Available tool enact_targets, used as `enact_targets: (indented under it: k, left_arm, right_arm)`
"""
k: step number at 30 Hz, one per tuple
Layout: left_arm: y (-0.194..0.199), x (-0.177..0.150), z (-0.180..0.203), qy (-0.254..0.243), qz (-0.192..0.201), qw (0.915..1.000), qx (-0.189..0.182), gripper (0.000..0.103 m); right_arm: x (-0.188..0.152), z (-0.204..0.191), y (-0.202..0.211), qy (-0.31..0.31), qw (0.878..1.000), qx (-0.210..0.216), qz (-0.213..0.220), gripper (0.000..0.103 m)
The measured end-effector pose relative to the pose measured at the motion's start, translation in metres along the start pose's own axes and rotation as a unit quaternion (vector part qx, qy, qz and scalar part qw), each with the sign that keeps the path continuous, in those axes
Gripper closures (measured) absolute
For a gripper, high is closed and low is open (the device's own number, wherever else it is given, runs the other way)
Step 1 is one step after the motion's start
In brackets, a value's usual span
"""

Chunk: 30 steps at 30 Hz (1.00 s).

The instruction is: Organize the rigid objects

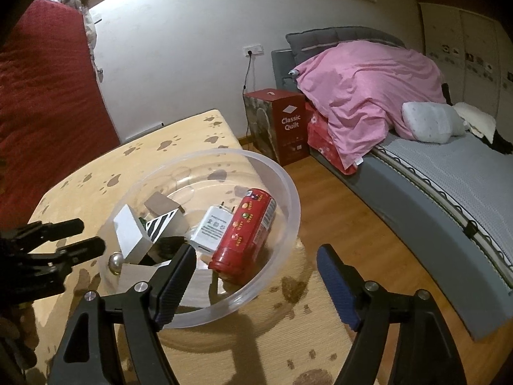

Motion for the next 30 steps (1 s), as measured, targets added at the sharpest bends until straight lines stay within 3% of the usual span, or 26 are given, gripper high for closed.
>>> enact_targets:
  k: [20, 30]
  left_arm:
    - [-0.037, 0.03, 0.014, -0.014, 0.004, 0.9996, 0.026, 0.035]
    - [-0.036, 0.051, 0.021, -0.01, 0.022, 0.9996, 0.015, 0.035]
  right_arm:
    - [0.0, 0.002, 0.0, -0.006, 1.0, 0.0, -0.005, 0.019]
    - [-0.001, 0.002, 0.0, -0.005, 1.0, 0.0, -0.005, 0.018]
Point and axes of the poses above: each gripper's, at about its wrist camera, not at the fingertips, and y roughly against the way its jaws point, z to its right, x to its top, the point moved 10 cm from there along -y, roughly the way its jaws point, and after that the axes turned 4 degrees about -y, right-handed, at the moved point
